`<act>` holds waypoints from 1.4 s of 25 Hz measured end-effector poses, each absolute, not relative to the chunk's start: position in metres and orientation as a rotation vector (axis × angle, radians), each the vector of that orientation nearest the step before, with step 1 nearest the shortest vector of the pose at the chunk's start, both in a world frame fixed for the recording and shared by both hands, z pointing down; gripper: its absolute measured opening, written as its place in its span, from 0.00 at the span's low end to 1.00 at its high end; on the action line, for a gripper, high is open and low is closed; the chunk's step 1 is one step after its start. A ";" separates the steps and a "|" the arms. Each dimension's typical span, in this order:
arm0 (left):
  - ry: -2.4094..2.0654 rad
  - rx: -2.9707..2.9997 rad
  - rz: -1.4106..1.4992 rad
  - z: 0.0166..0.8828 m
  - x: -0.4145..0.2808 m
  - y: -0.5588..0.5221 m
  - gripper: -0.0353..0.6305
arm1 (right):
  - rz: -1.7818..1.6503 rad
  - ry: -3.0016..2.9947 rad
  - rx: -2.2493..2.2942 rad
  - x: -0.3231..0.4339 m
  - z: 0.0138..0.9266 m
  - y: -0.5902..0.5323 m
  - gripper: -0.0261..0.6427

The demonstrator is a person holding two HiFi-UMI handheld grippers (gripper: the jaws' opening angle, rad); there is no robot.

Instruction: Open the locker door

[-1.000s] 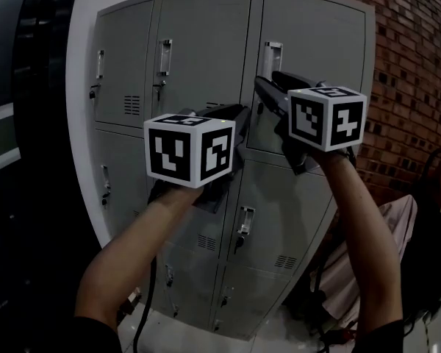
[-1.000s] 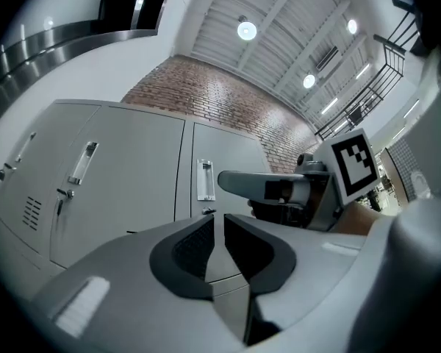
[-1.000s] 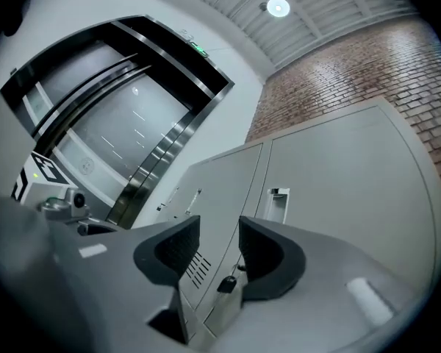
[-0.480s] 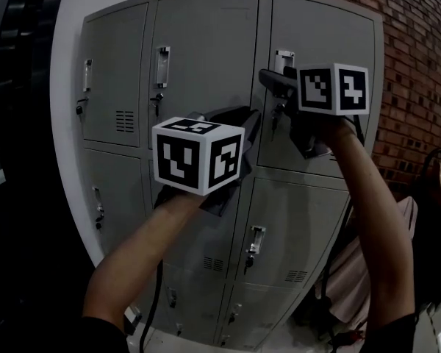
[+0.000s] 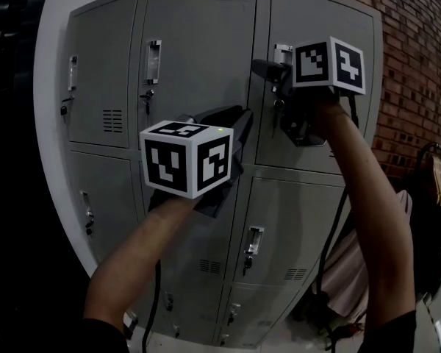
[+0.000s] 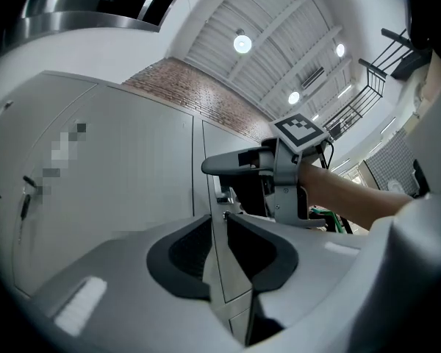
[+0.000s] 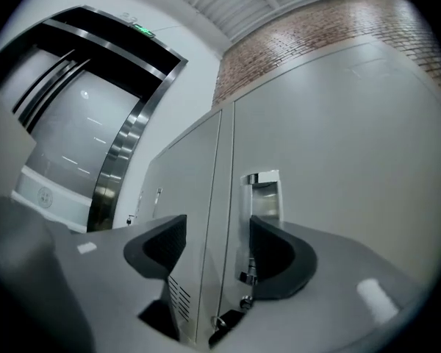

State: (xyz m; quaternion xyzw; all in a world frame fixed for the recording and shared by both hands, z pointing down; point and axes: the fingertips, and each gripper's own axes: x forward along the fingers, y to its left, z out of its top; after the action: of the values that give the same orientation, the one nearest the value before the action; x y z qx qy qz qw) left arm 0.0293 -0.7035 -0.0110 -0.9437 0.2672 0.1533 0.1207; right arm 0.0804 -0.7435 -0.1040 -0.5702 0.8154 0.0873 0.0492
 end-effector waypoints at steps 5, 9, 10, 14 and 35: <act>0.752 -2.742 0.442 -0.004 0.029 -0.702 0.11 | 0.255 2.425 -1.778 0.087 -0.104 -0.745 0.35; 0.715 -2.761 0.452 -0.005 0.028 -0.702 0.11 | 0.274 2.383 -1.804 0.090 -0.106 -0.744 0.31; 0.708 -2.765 0.452 -0.005 0.028 -0.703 0.11 | 0.281 2.374 -1.811 0.090 -0.106 -0.743 0.29; 0.690 -2.782 0.441 -0.004 0.030 -0.706 0.11 | 0.307 2.354 -1.823 0.090 -0.105 -0.735 0.24; 0.940 -2.717 0.463 0.015 0.045 -0.595 0.11 | 0.376 2.487 -1.564 0.093 -0.102 -0.606 0.19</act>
State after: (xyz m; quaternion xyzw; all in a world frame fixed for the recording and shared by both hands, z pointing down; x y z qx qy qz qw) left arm 0.0454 -0.5953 0.0153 -0.9269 0.3206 0.1579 0.1144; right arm 0.0931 -0.6064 -0.1020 -0.5258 0.8364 0.1266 0.0897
